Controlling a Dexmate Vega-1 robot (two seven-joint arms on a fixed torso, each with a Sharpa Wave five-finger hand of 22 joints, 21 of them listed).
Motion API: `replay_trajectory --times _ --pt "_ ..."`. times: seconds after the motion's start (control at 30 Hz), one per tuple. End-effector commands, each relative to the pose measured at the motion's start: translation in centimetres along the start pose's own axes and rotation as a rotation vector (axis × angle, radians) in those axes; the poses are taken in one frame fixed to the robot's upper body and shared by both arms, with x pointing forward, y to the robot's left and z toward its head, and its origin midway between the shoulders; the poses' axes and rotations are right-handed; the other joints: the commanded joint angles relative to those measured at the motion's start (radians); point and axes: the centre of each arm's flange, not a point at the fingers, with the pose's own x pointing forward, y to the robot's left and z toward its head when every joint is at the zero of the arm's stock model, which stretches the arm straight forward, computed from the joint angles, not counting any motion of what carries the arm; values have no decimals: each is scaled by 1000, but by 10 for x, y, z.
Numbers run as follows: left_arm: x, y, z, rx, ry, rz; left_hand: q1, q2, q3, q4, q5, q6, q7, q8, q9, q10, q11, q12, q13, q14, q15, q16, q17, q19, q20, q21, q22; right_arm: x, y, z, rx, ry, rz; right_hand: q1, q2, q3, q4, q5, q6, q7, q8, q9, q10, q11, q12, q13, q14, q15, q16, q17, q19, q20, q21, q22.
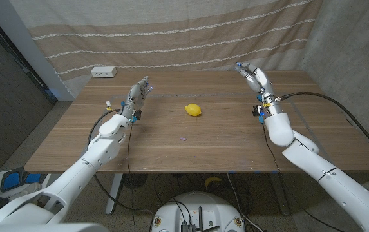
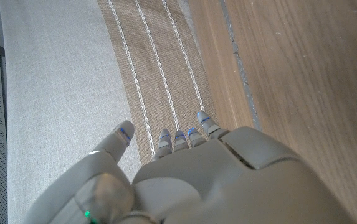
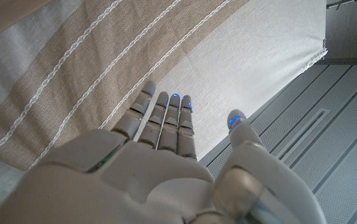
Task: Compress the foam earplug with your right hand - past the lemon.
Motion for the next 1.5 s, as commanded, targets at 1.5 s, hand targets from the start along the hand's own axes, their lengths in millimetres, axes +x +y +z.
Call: replay_trajectory --times 1.5 --pt "-10 8 2 0 -14 -8 -15 42 4 -7 9 12 6 3 2 2 -1 2 5 2 3 5 4 12 2 -25 4 -15 48 51 -143 -163 166 31 -12 -9 -5 4 18 -16 -6 4 9 4 -6 6 10 -23 10 9 19 8 -10 2"
